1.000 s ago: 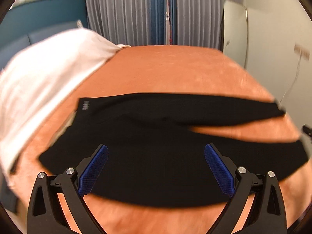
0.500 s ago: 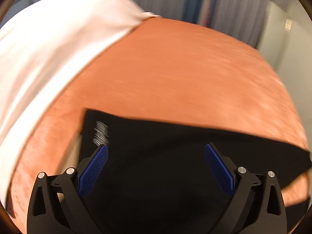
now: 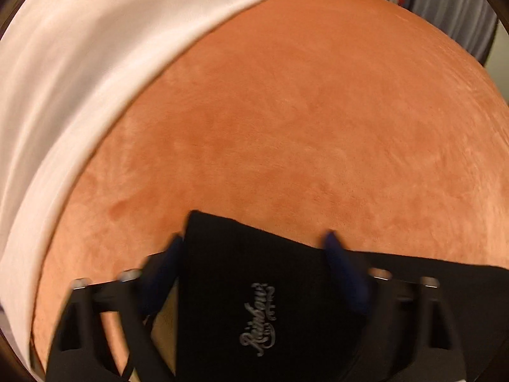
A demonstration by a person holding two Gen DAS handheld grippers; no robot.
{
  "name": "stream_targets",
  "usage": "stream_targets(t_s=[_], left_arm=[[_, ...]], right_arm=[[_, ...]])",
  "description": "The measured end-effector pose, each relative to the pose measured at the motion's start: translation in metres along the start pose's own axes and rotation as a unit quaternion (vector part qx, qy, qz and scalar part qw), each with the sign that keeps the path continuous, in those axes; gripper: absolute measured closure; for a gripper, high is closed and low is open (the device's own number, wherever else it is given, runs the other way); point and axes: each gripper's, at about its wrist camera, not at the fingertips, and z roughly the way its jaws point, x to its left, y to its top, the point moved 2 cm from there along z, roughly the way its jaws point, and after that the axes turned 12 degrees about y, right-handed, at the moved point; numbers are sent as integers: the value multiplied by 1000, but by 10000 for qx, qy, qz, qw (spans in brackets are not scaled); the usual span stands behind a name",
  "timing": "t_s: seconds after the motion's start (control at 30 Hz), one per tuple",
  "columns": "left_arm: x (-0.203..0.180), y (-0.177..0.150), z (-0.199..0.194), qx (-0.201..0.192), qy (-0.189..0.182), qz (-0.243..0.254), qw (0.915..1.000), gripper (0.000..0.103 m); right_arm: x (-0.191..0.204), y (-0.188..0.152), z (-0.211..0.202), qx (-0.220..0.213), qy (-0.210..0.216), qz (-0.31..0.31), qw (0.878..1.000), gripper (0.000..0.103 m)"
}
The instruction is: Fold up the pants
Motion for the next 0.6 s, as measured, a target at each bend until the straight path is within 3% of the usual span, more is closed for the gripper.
stream_targets(t_s=[0.03, 0.07, 0.1, 0.17, 0.27, 0.37, 0.6], left_arm=[[-3, 0, -2, -87, -25, -3, 10000, 47], [-7, 1, -6, -119, -115, 42, 9999, 58], [-10, 1, -9, -115, -223, 52, 9997, 74], [-14, -2, -23, -181, -205, 11, 9996, 92], [0, -7, -48, -394, -508, -167, 9978, 95], [26, -15, -93, -678, -996, -433, 9918, 95], [81, -86, -224, -1324, -1789, -290, 9745, 100]], right_arm=[[2, 1, -1, -39, -33, 1, 10000, 36], [2, 2, -3, -62, -19, 58, 10000, 52], [2, 3, -5, -62, 126, 128, 9998, 79], [7, 3, -12, -72, 380, 233, 9990, 88], [24, -1, -31, -136, 288, -33, 9995, 90], [36, -7, -74, -531, 473, -83, 9974, 90], [64, -57, -206, -1338, 986, -565, 9845, 90]])
